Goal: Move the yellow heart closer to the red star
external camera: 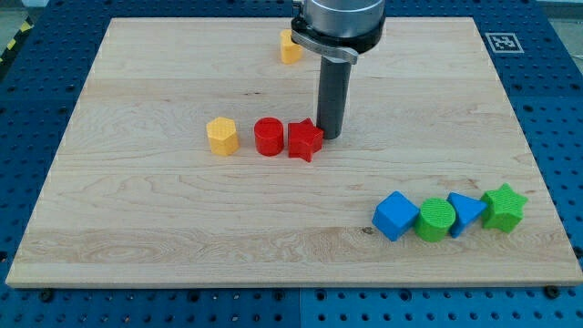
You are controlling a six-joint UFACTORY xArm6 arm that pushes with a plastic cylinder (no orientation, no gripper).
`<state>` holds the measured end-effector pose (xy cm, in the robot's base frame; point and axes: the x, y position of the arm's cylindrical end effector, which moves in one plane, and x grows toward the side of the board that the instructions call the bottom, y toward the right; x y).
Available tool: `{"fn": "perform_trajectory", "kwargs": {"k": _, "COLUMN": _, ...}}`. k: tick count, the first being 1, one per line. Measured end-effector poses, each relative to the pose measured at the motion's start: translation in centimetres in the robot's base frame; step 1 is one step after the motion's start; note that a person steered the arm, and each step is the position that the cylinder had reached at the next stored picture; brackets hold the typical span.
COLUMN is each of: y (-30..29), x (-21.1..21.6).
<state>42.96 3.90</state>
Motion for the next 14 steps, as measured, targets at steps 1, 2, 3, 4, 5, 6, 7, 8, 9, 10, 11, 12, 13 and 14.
{"fn": "perform_trajectory", "kwargs": {"k": 1, "y": -0.6, "x": -0.9}}
{"fn": "perform_trajectory", "kwargs": {"k": 2, "y": -0.3, "x": -3.8}}
{"fn": "perform_trajectory", "kwargs": {"k": 3, "y": -5.1, "x": -7.5}}
{"fn": "perform_trajectory", "kwargs": {"k": 4, "y": -9.7, "x": -12.5}}
{"fn": "perform_trajectory", "kwargs": {"k": 5, "y": -10.3, "x": -17.9}}
{"fn": "perform_trajectory", "kwargs": {"k": 6, "y": -4.7, "x": -18.0}}
{"fn": "perform_trajectory", "kwargs": {"k": 7, "y": 2.8, "x": -13.0}}
{"fn": "perform_trajectory", "kwargs": {"k": 8, "y": 7.2, "x": -8.6}}
{"fn": "perform_trajectory", "kwargs": {"k": 9, "y": 7.2, "x": -9.7}}
{"fn": "perform_trajectory", "kwargs": {"k": 10, "y": 6.7, "x": -11.4}}
{"fn": "perform_trajectory", "kwargs": {"k": 11, "y": 6.7, "x": -7.9}}
{"fn": "perform_trajectory", "kwargs": {"k": 12, "y": 6.7, "x": -2.0}}
{"fn": "perform_trajectory", "kwargs": {"k": 13, "y": 6.8, "x": -0.9}}
{"fn": "perform_trajectory", "kwargs": {"k": 14, "y": 6.8, "x": -3.7}}
